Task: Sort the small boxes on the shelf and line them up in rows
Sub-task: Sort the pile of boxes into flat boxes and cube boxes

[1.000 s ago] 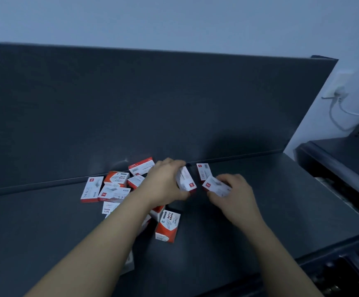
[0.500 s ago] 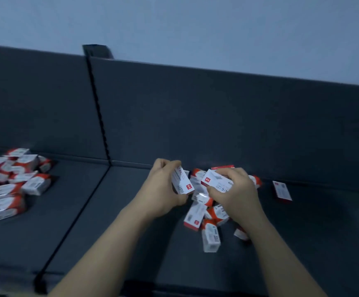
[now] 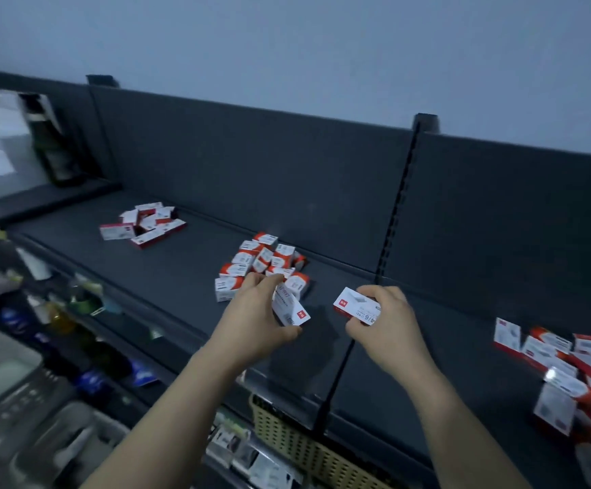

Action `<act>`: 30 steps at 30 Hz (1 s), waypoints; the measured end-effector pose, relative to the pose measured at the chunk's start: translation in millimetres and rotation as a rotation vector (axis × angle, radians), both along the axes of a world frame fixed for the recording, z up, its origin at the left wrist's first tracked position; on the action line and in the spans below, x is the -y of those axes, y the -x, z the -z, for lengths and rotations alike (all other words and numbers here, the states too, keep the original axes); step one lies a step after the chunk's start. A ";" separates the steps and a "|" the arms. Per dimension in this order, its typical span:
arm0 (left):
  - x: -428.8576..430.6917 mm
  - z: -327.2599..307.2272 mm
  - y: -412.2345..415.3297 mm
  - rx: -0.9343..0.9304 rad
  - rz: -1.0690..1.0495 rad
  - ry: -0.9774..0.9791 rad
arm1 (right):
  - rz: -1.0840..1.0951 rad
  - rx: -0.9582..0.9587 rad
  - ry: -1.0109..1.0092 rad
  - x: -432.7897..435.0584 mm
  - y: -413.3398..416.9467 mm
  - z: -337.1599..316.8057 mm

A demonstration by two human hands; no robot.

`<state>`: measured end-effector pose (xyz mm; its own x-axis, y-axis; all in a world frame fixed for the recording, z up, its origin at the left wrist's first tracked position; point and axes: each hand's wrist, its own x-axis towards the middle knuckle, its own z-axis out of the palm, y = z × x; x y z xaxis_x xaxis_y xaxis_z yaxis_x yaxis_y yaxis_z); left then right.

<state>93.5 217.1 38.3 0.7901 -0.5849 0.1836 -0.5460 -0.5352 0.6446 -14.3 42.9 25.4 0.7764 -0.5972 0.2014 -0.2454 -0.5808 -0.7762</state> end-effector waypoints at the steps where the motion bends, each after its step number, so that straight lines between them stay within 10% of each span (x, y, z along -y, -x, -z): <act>1: -14.3 -0.6 -8.2 0.004 -0.035 -0.016 | -0.023 -0.007 0.015 -11.4 -13.5 1.0; 30: -210.4 23.7 -333.7 0.014 -0.490 -0.145 | -0.294 -0.093 0.043 -178.7 -396.8 29.5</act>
<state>427.2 427.5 14.7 0.9759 -0.1668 0.1404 -0.2167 -0.8137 0.5393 382.5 221.7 -4.1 0.9308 -0.3368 0.1418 -0.1309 -0.6695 -0.7312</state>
